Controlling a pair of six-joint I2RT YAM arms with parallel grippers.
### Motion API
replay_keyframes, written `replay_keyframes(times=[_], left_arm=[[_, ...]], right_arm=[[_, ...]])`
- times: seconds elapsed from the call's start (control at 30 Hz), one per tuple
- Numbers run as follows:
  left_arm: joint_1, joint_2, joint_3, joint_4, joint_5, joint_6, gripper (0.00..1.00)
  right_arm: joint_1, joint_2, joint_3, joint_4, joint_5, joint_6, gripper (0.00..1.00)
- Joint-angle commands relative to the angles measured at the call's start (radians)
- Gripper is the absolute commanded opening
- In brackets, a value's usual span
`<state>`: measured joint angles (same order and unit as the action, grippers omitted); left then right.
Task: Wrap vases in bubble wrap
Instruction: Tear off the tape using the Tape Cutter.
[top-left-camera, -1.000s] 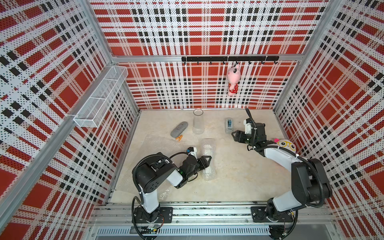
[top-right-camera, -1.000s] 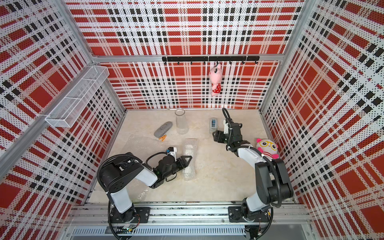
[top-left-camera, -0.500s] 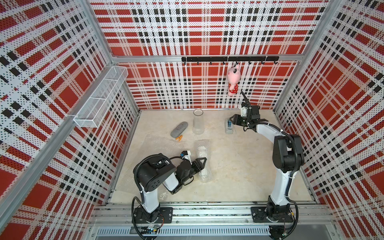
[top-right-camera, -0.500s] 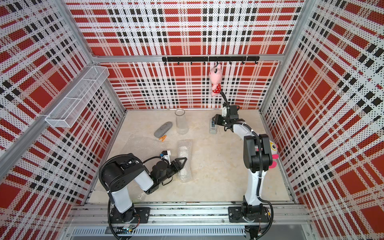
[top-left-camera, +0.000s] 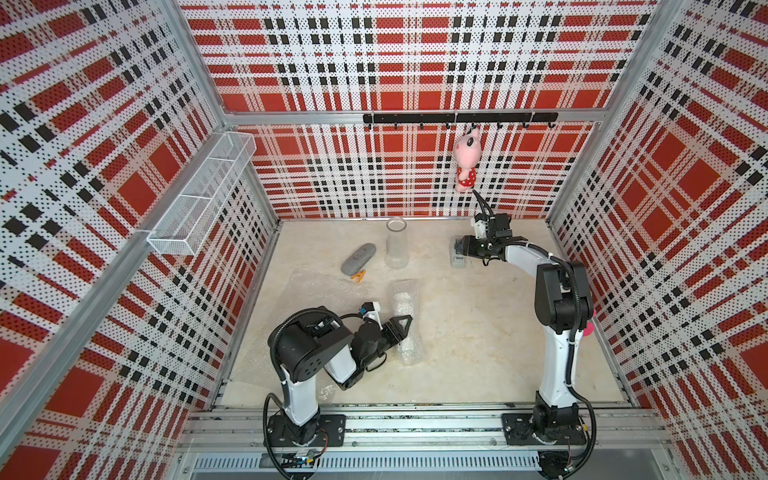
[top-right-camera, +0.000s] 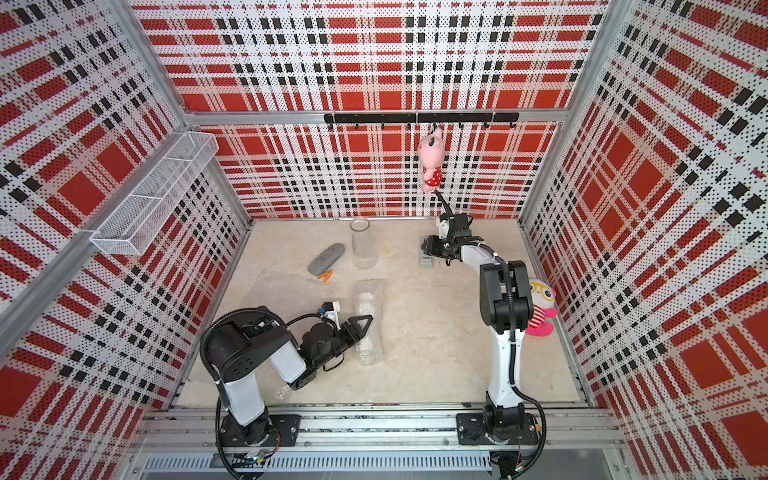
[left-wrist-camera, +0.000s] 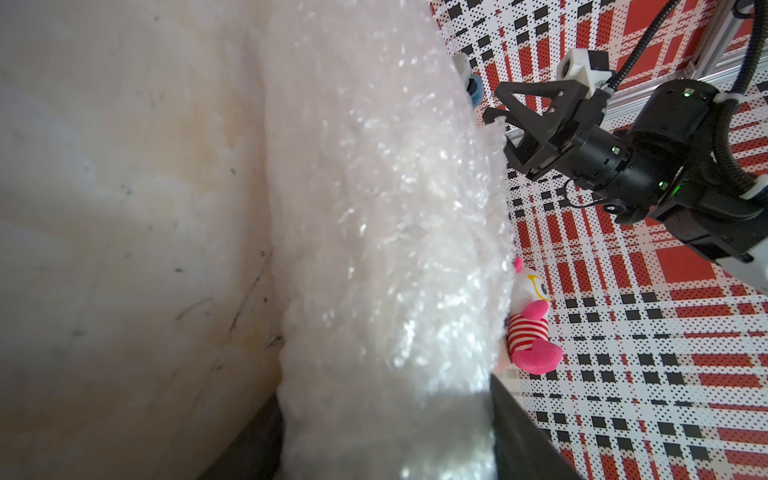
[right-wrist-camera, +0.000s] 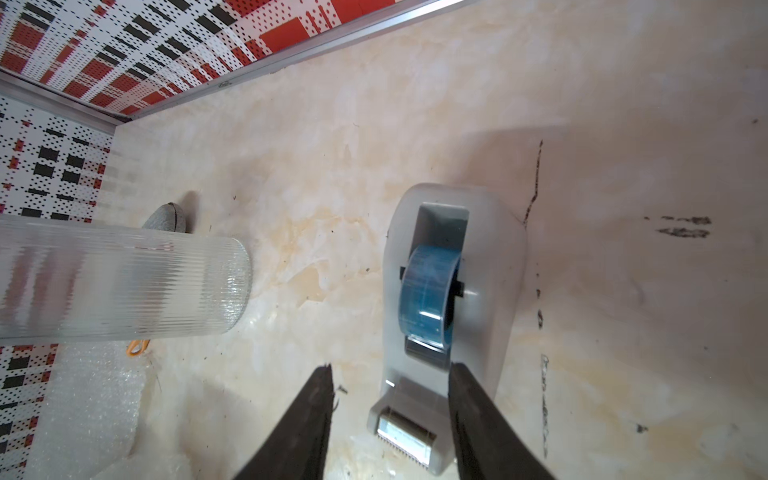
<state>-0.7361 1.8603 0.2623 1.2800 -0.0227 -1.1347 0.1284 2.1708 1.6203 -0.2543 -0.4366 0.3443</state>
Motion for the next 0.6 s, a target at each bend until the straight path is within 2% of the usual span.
replay_keyframes(times=[0.0,0.57], left_arm=[[0.007,0.043,-0.034,-0.108,-0.006,0.045,0.37],[0.009,0.046,-0.032,-0.105,-0.005,0.043,0.37]], right_arm=[[-0.004,0.033,0.023,-0.014,-0.027,-0.022,0.48],[-0.004,0.055,-0.014,0.041,-0.075,0.022,0.44]])
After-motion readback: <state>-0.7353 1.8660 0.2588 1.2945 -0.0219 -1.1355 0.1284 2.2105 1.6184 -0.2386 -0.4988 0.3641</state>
